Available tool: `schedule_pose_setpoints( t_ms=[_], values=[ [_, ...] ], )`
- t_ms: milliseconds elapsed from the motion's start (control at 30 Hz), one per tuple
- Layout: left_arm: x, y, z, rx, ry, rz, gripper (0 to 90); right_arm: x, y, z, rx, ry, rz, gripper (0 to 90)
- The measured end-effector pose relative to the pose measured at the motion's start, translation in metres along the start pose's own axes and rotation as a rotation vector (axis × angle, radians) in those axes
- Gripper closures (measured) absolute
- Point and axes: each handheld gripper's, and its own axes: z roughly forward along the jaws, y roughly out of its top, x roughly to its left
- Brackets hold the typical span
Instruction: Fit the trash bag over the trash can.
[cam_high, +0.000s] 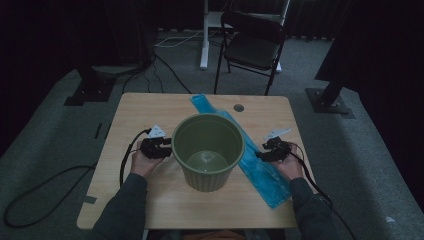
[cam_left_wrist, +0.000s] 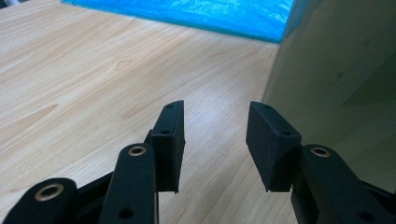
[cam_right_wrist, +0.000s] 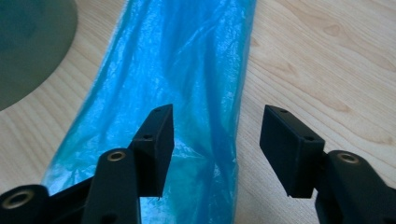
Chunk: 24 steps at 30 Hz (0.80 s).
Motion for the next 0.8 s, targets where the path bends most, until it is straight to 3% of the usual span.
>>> schedule_pose_setpoints(
  t_ms=[533,800],
  values=[
    [0.0,0.001,-0.003,-0.018,0.004,-0.001,56.1,-0.005,-0.002,0.019,0.051,0.003,0.041,42.3],
    [0.0,0.001,-0.002,-0.02,-0.002,-0.004,56.1,-0.003,-0.001,0.025,0.061,0.016,0.035,46.5]
  ],
)
